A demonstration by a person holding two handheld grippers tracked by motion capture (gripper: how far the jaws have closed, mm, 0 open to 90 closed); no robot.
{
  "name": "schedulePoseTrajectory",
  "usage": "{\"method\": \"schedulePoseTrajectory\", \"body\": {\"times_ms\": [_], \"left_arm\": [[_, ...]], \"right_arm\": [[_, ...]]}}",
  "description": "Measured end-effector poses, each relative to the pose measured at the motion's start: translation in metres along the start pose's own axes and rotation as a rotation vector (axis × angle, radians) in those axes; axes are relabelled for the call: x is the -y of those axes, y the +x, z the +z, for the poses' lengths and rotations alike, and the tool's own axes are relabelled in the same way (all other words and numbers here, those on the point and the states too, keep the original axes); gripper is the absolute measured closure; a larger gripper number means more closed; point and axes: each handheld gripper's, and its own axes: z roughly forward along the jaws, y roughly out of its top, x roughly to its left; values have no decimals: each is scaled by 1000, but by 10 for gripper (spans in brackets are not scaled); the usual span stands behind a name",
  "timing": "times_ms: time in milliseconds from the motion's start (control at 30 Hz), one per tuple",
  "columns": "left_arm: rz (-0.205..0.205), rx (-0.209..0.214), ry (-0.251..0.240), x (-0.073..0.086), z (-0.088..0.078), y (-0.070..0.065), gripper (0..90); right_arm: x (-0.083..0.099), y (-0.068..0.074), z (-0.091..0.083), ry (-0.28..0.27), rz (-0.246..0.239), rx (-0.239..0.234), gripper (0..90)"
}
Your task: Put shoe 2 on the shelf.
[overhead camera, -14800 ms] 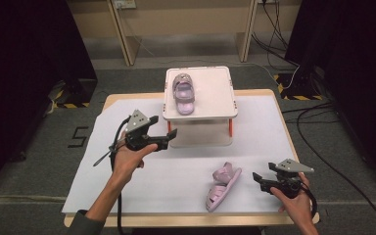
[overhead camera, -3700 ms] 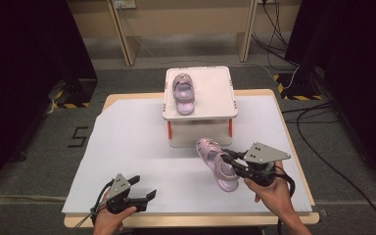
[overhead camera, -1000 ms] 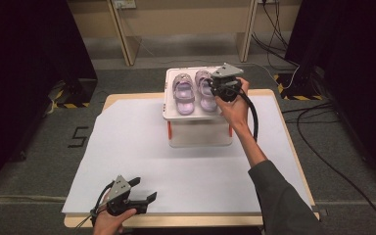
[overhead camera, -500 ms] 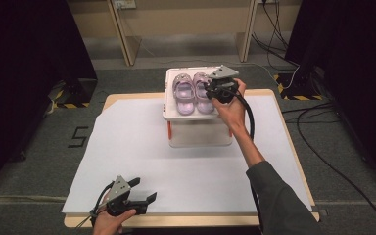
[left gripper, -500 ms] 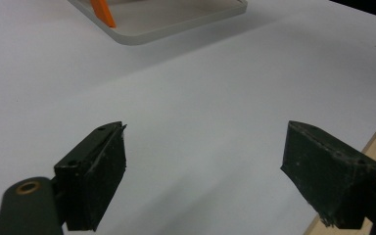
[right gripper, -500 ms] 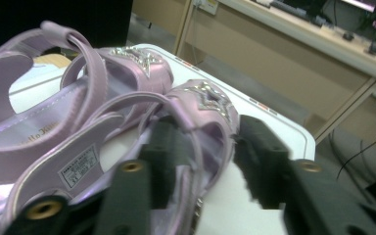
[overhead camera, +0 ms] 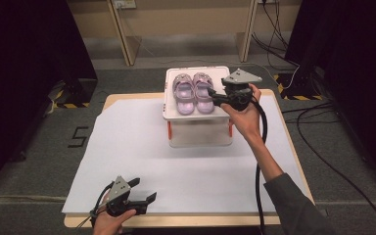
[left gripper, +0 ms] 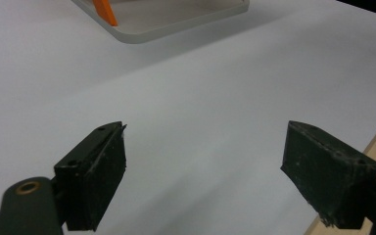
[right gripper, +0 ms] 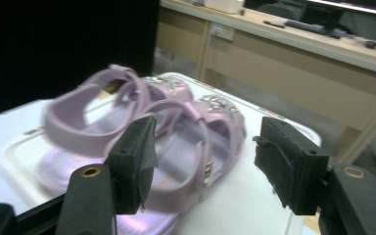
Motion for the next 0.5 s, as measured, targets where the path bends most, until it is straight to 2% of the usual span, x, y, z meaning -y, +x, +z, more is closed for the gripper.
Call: {"method": "schedulePoseTrajectory", "body": {"times_ms": [200,500], "left_arm": [[-6,-2,0,0,0,-1,160],[-8,-4,0,1,0,0,160]], "right_arm": [[15,4,-24,-26,41,-66,383],[45,14,-50,-38,40,-120,367]]}}
